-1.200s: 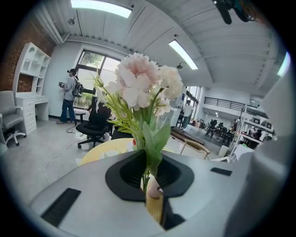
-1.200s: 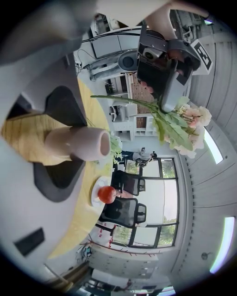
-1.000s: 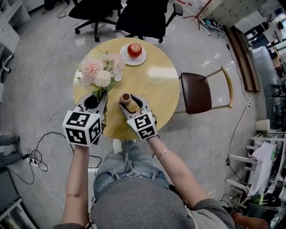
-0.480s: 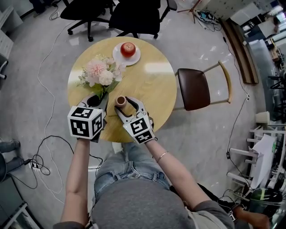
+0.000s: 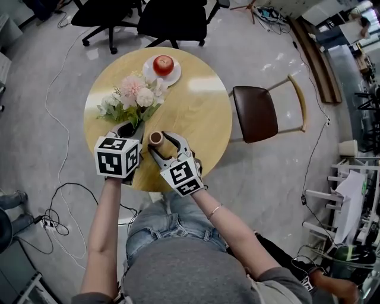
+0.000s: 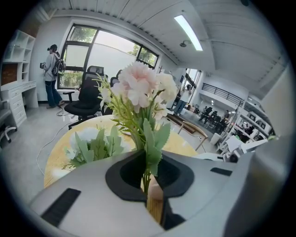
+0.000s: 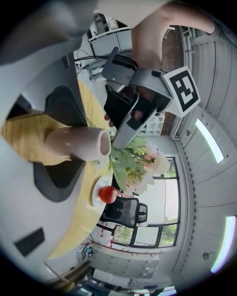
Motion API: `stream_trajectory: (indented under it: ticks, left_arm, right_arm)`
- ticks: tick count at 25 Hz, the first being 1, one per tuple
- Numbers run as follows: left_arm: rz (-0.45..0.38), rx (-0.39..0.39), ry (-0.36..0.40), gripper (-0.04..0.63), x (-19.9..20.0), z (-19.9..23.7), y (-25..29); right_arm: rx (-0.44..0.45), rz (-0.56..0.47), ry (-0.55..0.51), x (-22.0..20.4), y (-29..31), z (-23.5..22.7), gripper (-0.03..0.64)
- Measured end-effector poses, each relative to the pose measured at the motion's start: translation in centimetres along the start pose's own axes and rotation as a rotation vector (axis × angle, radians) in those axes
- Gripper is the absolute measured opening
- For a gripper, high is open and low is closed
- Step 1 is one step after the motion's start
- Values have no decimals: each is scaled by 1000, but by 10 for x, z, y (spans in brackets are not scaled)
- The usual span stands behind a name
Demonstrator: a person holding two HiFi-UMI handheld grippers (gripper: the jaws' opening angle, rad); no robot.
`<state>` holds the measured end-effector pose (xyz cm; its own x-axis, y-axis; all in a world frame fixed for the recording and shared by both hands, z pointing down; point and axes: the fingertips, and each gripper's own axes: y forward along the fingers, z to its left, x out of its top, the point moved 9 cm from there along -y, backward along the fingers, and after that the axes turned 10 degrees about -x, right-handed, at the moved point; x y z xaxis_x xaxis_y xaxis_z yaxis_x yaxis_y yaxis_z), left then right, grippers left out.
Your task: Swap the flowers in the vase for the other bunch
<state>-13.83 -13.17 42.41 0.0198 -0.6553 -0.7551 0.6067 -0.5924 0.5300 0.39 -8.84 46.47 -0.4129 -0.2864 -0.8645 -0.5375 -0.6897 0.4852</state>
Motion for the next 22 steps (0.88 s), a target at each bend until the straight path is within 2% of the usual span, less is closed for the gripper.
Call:
stream_trajectory:
  ticks: [14,22]
  left_arm:
    - [76,-6,-51,38,-9,16,37]
    - [107,25,-51,40,-14,16,48]
  right_arm:
    - [-3,3,4,0,1,0,239]
    - [-7,6,-1,1,-1,-2,239]
